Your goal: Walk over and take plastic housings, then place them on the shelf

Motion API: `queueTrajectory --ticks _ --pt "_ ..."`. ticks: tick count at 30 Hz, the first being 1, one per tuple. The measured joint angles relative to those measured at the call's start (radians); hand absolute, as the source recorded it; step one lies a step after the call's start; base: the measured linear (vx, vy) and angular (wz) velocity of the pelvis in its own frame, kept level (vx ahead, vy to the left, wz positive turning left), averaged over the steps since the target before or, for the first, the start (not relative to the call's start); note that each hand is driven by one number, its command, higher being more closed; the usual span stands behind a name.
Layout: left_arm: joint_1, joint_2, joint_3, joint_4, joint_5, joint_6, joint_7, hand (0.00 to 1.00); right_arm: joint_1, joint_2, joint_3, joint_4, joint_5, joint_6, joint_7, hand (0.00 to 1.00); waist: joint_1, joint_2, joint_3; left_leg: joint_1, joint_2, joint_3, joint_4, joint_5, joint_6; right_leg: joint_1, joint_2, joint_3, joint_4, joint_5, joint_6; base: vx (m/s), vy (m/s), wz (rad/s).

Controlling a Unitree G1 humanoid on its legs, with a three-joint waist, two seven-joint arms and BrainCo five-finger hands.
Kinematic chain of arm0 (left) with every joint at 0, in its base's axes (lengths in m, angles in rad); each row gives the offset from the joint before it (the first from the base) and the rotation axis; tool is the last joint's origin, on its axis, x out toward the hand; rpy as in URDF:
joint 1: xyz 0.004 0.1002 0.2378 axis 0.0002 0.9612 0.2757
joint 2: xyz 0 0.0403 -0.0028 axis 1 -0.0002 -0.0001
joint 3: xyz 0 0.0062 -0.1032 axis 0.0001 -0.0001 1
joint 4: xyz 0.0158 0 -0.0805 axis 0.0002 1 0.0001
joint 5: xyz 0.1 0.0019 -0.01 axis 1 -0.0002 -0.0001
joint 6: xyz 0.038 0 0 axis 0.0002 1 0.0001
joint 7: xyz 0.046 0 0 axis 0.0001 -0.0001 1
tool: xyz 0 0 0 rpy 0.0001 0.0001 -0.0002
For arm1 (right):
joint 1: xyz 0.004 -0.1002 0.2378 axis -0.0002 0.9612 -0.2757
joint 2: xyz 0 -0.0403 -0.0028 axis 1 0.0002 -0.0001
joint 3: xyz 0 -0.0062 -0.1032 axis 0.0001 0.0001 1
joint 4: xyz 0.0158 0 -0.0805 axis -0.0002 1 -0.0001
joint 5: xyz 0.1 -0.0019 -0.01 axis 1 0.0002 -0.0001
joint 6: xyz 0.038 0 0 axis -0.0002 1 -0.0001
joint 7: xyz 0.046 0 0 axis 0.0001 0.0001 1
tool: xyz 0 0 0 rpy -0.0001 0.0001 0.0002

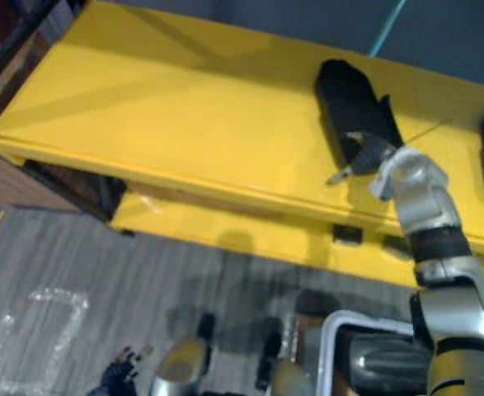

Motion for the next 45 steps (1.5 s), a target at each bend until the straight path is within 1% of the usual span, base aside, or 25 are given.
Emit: queueTrajectory --ticks 2,4,6,7,9,11,12,14,17,19,20,22,23,25,28,30,31,33,36,37,40,42,43,44,45 --pt "0.002 0.0 0.009 0.0 0.0 0.0 0.001 0.0 0.041 0.004 -0.044 -0.095 0.047 -0.001 -0.048 0.0 -0.002 -0.002 -0.001 0.001 0.003 0.016 0.001 -0.001 0.0 -0.005 0.002 0.015 -0.001 0.004 -0.001 -0.01 0.01 -0.17" --pt "0.01 0.0 0.018 0.0 0.001 -0.003 0.0 0.0 0.055 0.006 -0.082 -0.155 0.078 -0.004 -0.091 0.0 -0.02 -0.01 -0.006 -0.001 0.004 0.021 0.003 -0.003 0.001 -0.008 0.004 0.021 -0.006 0.009 0.0 -0.01 0.009 -0.12" --pt "0.033 -0.001 0.04 0.002 0.005 -0.021 0.0 0.0 0.089 0.007 -0.138 -0.218 0.153 -0.054 -0.155 0.0 -0.035 -0.026 -0.016 0.0 0.008 0.038 0.013 -0.012 0.003 -0.009 0.007 0.038 -0.013 0.016 -0.001 -0.02 0.017 -0.21" --pt "0.038 -0.001 0.044 0.003 0.005 -0.022 0.0 0.0 0.094 0.007 -0.148 -0.232 0.166 -0.074 -0.172 0.0 -0.037 -0.03 -0.018 0.0 0.011 0.047 0.018 -0.017 0.004 -0.01 0.01 0.046 -0.016 0.019 -0.001 -0.02 0.026 -0.31" --pt "0.05 0.0 0.053 0.012 0.006 -0.036 -0.001 0.0 0.106 0.008 -0.178 -0.282 0.212 -0.137 -0.241 0.0 -0.055 -0.035 -0.022 0.0 0.015 0.064 0.037 -0.032 0.006 -0.01 0.014 0.067 -0.018 0.025 -0.001 -0.04 0.035 -0.28" --pt "0.05 0.0 0.054 0.015 0.005 -0.05 -0.001 0.0 0.113 0.008 -0.195 -0.296 0.213 -0.163 -0.278 0.0 -0.058 -0.035 -0.022 -0.002 0.019 0.075 0.053 -0.043 0.007 -0.01 0.016 0.079 -0.018 0.027 0.001 -0.05 0.032 -0.2" --pt "0.049 0.0 0.054 0.016 0.005 -0.063 -0.002 0.0 0.121 0.008 -0.208 -0.307 0.213 -0.163 -0.301 0.0 -0.071 -0.035 -0.022 -0.003 0.019 0.076 0.059 -0.048 0.009 -0.01 0.016 0.081 -0.018 0.028 0.001 -0.06 0.027 -0.1" --pt "0.049 0.0 0.054 0.025 0.005 -0.065 -0.006 0.0 0.124 0.008 -0.209 -0.307 0.213 -0.166 -0.304 0.0 -0.081 -0.033 -0.023 -0.003 0.019 0.08 0.06 -0.048 0.01 -0.012 0.016 0.086 -0.018 0.028 0.002 -0.03 0.013 -0.07" --pt "0.049 -0.002 0.053 0.043 0.005 -0.066 -0.009 0.0 0.144 0.009 -0.209 -0.307 0.209 -0.189 -0.307 0.0 -0.082 -0.024 -0.028 -0.003 0.02 0.096 0.062 -0.048 0.01 -0.021 0.017 0.102 -0.018 0.031 0.004 -0.01 0.012 -0.14" --pt "0.048 -0.003 0.044 0.044 0.005 -0.07 -0.01 0.0 0.144 0.01 -0.213 -0.307 0.212 -0.19 -0.324 0.0 -0.088 -0.003 -0.039 -0.014 0.019 0.099 0.07 -0.05 0.012 -0.03 0.017 0.105 -0.017 0.034 0.006 0.01 0.005 -0.03" --pt "0.048 -0.003 0.041 0.044 0.005 -0.074 -0.01 0.0 0.143 0.01 -0.215 -0.307 0.217 -0.185 -0.323 0.0 -0.091 0.003 -0.044 -0.021 0.02 0.099 0.078 -0.053 0.013 -0.034 0.017 0.105 -0.018 0.035 0.007 0.0 0.0 0.0" --pt "0.048 -0.003 0.04 0.044 0.004 -0.08 -0.008 0.0 0.142 0.022 -0.216 -0.302 0.208 -0.119 -0.322 0.0 -0.1 0.018 -0.05 -0.02 0.018 0.1 0.079 -0.053 0.014 -0.033 0.017 0.107 -0.018 0.035 0.007 0.0 0.0 0.0" --pt "0.048 -0.002 0.04 0.044 0.004 -0.08 -0.008 0.0 0.142 0.025 -0.216 -0.298 0.208 -0.101 -0.322 0.0 -0.102 0.02 -0.051 -0.02 0.017 0.1 0.08 -0.054 0.014 -0.033 0.017 0.108 -0.018 0.036 0.007 0.0 0.0 0.0" --pt "0.048 -0.003 0.036 0.044 0.002 -0.08 -0.008 0.0 0.141 0.029 -0.216 -0.251 0.208 -0.043 -0.325 0.0 -0.104 0.025 -0.053 -0.019 0.017 0.1 0.081 -0.054 0.014 -0.033 0.017 0.11 -0.017 0.036 0.009 0.0 0.0 0.0" --pt "0.048 -0.003 0.032 0.045 -0.001 -0.08 -0.008 0.0 0.123 0.029 -0.213 -0.172 0.208 0.008 -0.33 0.0 -0.104 0.031 -0.052 -0.02 0.017 0.1 0.087 -0.054 0.015 -0.033 0.018 0.112 -0.016 0.038 0.009 -0.03 0.006 -0.01" --pt "0.048 -0.004 0.031 0.051 -0.001 -0.08 -0.008 0.0 0.074 0.029 -0.205 -0.081 0.208 0.036 -0.345 0.0 -0.104 0.047 -0.056 -0.019 0.017 0.099 0.09 -0.054 0.016 -0.032 0.018 0.113 -0.015 0.041 0.01 -0.05 0.013 -0.01" --pt "0.047 -0.004 0.031 0.054 -0.001 -0.08 -0.008 0.0 0.059 0.029 -0.205 -0.054 0.208 0.039 -0.349 0.0 -0.104 0.052 -0.057 -0.019 0.016 0.098 0.09 -0.054 0.016 -0.032 0.017 0.112 -0.015 0.042 0.01 -0.05 0.014 0.0" --pt "0.048 -0.005 0.024 0.065 -0.002 -0.08 -0.006 0.0 -0.013 0.027 -0.203 0.045 0.211 0.041 -0.365 0.0 -0.104 0.08 -0.054 -0.019 0.014 0.094 0.091 -0.052 0.019 -0.03 0.016 0.11 -0.015 0.047 0.01 -0.06 0.014 0.01" --pt "0.047 -0.005 -0.004 0.072 -0.003 -0.079 -0.007 0.0 -0.067 0.011 -0.184 0.138 0.231 0.04 -0.365 0.0 -0.103 0.112 -0.051 -0.018 0.011 0.073 0.09 -0.048 0.02 -0.017 0.015 0.096 -0.016 0.048 0.01 -0.05 0.003 0.14" --pt "0.047 -0.007 -0.006 0.072 -0.002 -0.079 -0.007 0.0 -0.072 0.009 -0.184 0.152 0.232 0.037 -0.363 0.0 -0.1 0.115 -0.053 -0.018 0.011 0.071 0.088 -0.046 0.019 -0.017 0.015 0.093 -0.016 0.048 0.01 -0.04 -0.008 0.17" --pt "0.047 -0.009 -0.006 0.073 -0.002 -0.07 -0.007 0.0 -0.111 -0.005 -0.157 0.214 0.27 0.017 -0.357 0.0 -0.097 0.119 -0.051 -0.018 0.008 0.056 0.068 -0.029 0.017 -0.017 0.014 0.077 -0.016 0.047 0.008 -0.03 -0.024 0.15" --pt "0.047 -0.009 -0.007 0.078 -0.001 -0.063 -0.011 0.0 -0.128 -0.013 -0.146 0.23 0.301 -0.054 -0.355 0.0 -0.095 0.12 -0.05 -0.016 0.006 0.049 0.051 -0.015 0.014 -0.021 0.013 0.072 -0.016 0.046 0.007 -0.01 -0.024 0.11" --pt "0.047 -0.009 -0.007 0.08 -0.001 -0.063 -0.011 0.0 -0.129 -0.013 -0.146 0.23 0.308 -0.078 -0.355 0.0 -0.093 0.121 -0.05 -0.016 0.006 0.049 0.048 -0.013 0.013 -0.022 0.014 0.072 -0.016 0.046 0.007 0.0 -0.014 0.04" --pt "0.048 -0.009 -0.007 0.08 -0.001 -0.063 -0.013 0.0 -0.129 -0.014 -0.147 0.229 0.32 -0.126 -0.354 0.0 -0.092 0.121 -0.05 -0.014 0.006 0.048 0.04 -0.009 0.011 -0.024 0.014 0.071 -0.016 0.046 0.006 0.0 0.0 0.0" --pt "0.048 -0.009 -0.008 0.08 -0.001 -0.063 -0.014 0.0 -0.129 -0.014 -0.147 0.221 0.324 -0.157 -0.353 0.0 -0.092 0.121 -0.05 -0.014 0.007 0.048 0.039 -0.008 0.011 -0.025 0.014 0.071 -0.016 0.045 0.005 0.0 0.0 0.0"
